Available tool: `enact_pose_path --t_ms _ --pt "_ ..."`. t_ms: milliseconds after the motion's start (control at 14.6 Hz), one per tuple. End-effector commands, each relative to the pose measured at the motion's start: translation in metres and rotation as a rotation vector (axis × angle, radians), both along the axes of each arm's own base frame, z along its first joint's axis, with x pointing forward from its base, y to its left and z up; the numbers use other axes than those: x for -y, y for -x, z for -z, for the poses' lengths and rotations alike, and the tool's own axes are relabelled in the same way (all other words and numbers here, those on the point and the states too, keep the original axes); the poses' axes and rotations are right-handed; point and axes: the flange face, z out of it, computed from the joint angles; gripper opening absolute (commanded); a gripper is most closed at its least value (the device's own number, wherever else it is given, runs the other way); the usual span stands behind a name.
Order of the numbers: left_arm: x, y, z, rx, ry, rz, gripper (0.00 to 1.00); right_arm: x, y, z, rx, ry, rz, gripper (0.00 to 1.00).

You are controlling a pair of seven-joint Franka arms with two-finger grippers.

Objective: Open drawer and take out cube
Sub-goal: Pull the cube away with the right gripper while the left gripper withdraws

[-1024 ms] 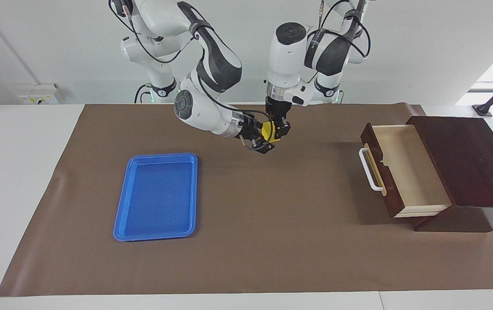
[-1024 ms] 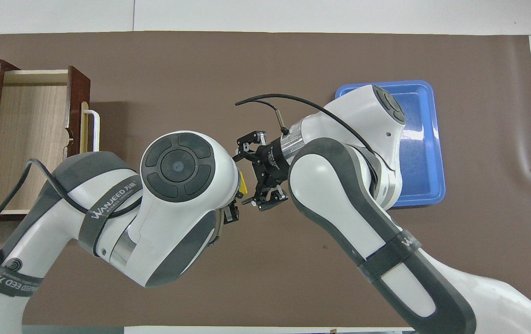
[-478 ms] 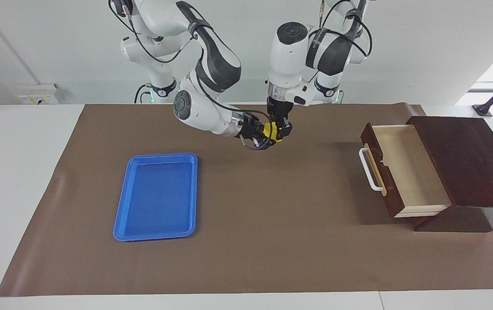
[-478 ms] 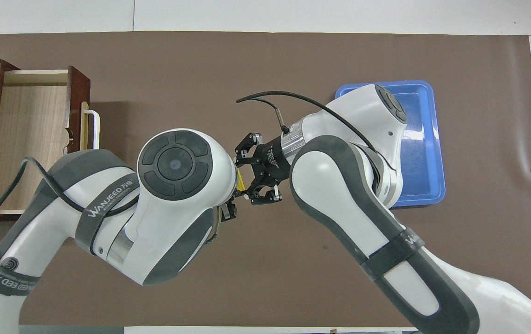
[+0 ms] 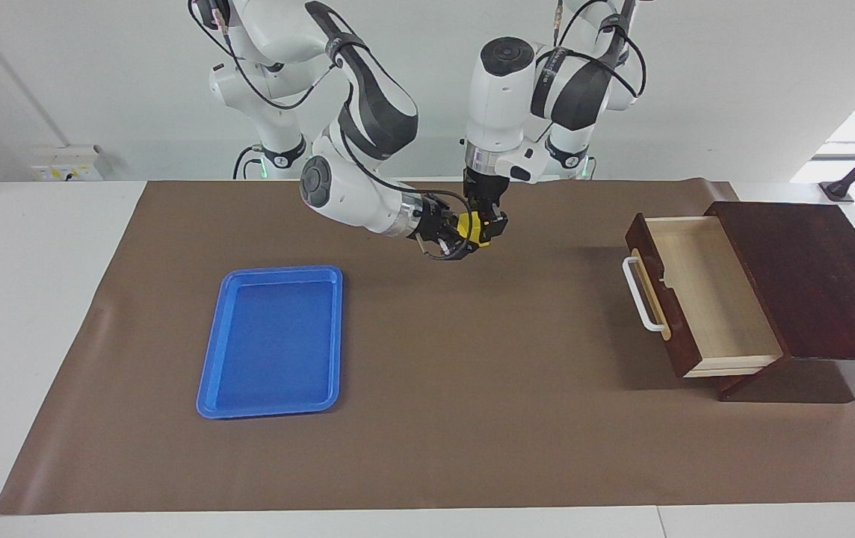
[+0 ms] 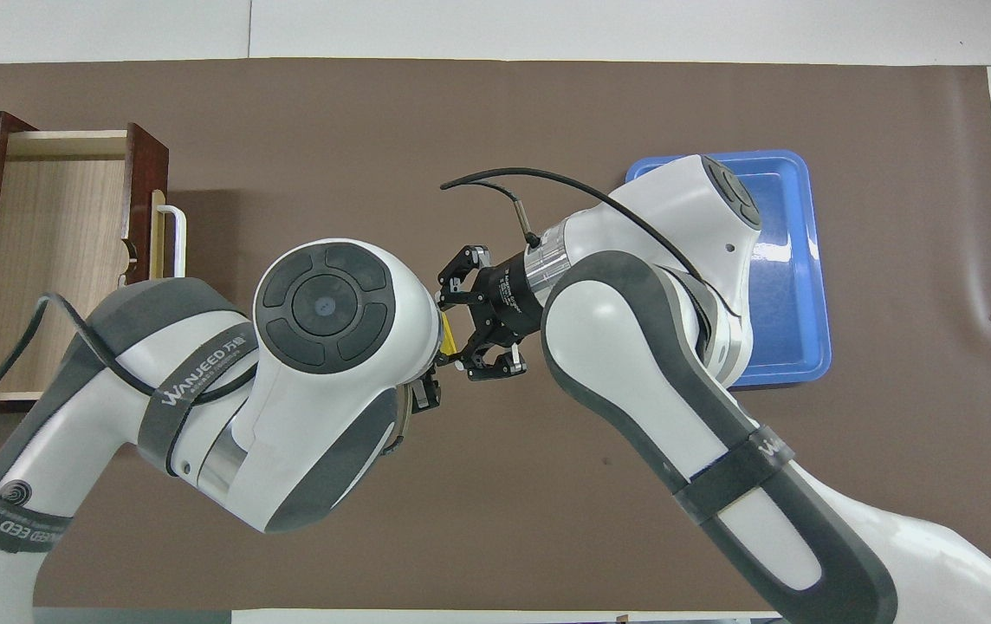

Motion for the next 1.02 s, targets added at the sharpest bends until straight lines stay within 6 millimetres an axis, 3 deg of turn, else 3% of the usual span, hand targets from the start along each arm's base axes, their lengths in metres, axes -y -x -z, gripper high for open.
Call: enact_pose_path --t_ms 0,273,410,751,956 --pt "-0.017 -0.012 -0.004 -0.002 -0.028 -0.023 1.0 0.0 -0.012 -0.008 0.004 -0.032 0.021 0.0" --pt "-0.082 -0.044 0.001 -0.013 -0.046 0.027 1.0 0.003 -0.015 -0.009 0.002 -0.035 0.026 0.0" --pt "-0.117 -0.056 0.014 -0.031 -0.056 0.107 1.0 0.023 -0.025 -0.009 -0.009 -0.035 0.045 0.0" --pt "-0.212 -0.088 0.058 -0.03 -0.108 0.253 1.0 0.106 -0.066 -0.005 -0.014 -0.008 0.146 0.0" --pt "-0.271 -0.106 0.059 -0.011 -0.125 0.341 1.0 0.171 -0.084 0.009 -0.039 0.031 0.209 0.0"
